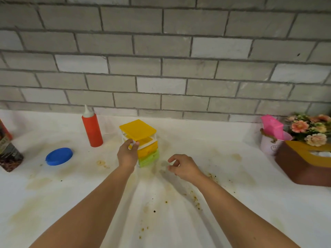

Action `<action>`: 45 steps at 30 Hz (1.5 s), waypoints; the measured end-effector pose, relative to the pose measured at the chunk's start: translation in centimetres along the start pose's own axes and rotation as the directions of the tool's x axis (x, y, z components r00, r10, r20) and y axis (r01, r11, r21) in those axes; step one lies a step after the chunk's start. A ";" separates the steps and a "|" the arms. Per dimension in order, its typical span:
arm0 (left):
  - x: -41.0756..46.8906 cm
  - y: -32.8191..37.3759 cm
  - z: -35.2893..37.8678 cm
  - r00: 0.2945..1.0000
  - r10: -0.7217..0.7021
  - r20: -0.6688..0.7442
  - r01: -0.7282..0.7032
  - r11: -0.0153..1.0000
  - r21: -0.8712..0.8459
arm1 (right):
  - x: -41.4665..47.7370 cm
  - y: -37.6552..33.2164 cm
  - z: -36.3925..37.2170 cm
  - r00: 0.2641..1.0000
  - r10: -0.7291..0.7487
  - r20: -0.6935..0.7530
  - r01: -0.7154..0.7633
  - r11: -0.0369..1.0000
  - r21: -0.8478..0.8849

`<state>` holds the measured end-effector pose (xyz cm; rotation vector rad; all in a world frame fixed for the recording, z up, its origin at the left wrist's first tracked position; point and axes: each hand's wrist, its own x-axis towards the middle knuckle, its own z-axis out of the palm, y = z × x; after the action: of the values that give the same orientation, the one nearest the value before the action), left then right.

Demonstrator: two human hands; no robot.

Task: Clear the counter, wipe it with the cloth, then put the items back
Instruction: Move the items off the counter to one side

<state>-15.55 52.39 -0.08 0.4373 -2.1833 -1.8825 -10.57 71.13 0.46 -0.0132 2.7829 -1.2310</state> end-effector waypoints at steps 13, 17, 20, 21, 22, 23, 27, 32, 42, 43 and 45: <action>-5.7 4.5 3.0 0.898 0.178 0.403 -0.104 0.975 -0.198 | -2.4 0.9 -2.7 0.965 -0.019 -0.263 0.042 0.996 0.081; -8.1 5.8 5.3 0.823 0.189 0.536 -0.114 0.979 -0.170 | -5.2 2.6 -5.3 0.938 -0.019 -0.345 0.079 0.984 0.161; -10.2 6.2 7.6 0.768 0.202 0.608 -0.104 0.976 -0.192 | -7.6 4.2 -6.9 0.917 0.030 -0.397 0.035 0.987 0.156; -11.0 6.3 8.5 0.749 0.207 0.629 -0.098 0.974 -0.203 | -8.4 4.8 -7.5 0.906 0.047 -0.421 0.018 0.989 0.150; -11.8 6.3 9.4 0.730 0.210 0.651 -0.088 0.973 -0.215 | -9.3 5.5 -8.1 0.894 0.066 -0.443 -0.004 0.990 0.140; -12.7 6.4 10.4 0.711 0.212 0.670 -0.076 0.971 -0.226 | -10.3 6.2 -8.8 0.884 0.083 -0.460 -0.026 0.991 0.128; -16.9 6.7 14.0 0.647 0.209 0.733 -0.024 0.967 -0.254 | -14.8 9.1 -11.9 0.889 0.108 -0.445 -0.068 0.992 0.105; -22.3 7.4 18.3 0.565 0.199 0.801 0.016 0.968 -0.251 | -20.2 12.1 -15.5 0.863 0.206 -0.462 -0.138 0.975 0.176; -31.4 6.3 26.7 0.556 0.148 0.818 0.031 0.980 -0.198 | -26.5 19.7 -21.3 0.782 0.320 -0.535 -0.259 0.947 0.189; -32.3 6.2 27.4 0.562 0.141 0.815 0.031 0.981 -0.191 | -26.9 20.4 -21.7 0.773 0.323 -0.546 -0.275 0.946 0.170; -33.6 5.7 28.6 0.580 0.125 0.805 0.031 0.984 -0.175 | -27.4 21.8 -22.6 0.751 0.328 -0.574 -0.319 0.940 0.120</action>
<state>5.03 91.80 2.05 -0.6969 -2.4055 -2.5394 15.31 103.77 1.86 0.9814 3.0552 -1.3301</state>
